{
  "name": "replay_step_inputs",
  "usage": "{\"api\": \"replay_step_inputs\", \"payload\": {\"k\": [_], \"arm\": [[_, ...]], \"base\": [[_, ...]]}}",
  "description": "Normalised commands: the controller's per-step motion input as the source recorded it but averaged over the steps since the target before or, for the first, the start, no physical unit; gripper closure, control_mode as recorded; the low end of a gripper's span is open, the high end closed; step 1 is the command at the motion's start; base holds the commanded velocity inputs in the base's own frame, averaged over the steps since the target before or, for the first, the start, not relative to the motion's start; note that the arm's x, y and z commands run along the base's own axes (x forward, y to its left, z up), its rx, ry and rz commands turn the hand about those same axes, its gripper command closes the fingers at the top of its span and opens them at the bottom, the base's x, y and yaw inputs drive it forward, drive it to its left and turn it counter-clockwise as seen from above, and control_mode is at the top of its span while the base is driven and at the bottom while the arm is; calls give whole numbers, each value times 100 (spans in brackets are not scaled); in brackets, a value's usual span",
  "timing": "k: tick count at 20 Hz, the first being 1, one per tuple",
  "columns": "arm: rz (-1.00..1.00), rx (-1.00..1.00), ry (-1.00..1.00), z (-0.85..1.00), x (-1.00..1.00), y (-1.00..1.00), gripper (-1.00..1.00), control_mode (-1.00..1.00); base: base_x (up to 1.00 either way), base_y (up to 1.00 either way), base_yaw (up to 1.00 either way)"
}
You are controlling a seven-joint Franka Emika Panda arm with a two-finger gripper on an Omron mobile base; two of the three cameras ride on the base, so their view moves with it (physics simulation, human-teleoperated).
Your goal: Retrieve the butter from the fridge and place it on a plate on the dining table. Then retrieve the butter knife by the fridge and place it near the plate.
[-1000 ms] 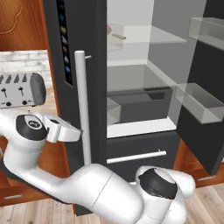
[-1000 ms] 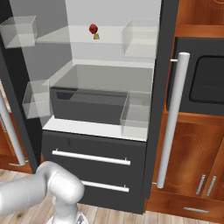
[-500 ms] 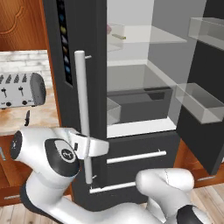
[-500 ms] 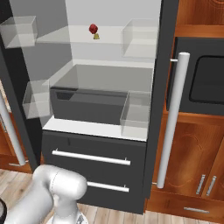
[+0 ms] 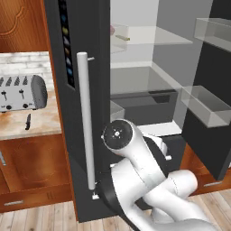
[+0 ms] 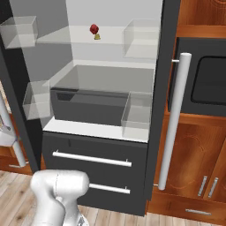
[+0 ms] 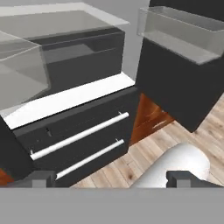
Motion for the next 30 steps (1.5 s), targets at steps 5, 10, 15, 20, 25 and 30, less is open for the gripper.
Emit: {"api": "replay_step_inputs", "payload": {"k": [5, 10, 15, 20, 25, 30], "arm": [[20, 86, 1, 0, 22, -74, -100, -100], [21, 84, 9, 0, 26, -25, -100, -100], [21, 68, 15, 0, 28, 9, -100, -100], [3, 17, -4, -19, 37, 42, -100, -100], [1, 12, -5, -4, 37, 46, -100, -100], [3, 15, 0, -3, 36, 43, -100, -100]], "base": [[0, 0, 0], [0, 0, 0], [0, 0, 0], [0, 0, 0], [0, 0, 0], [0, 0, 0]]}}
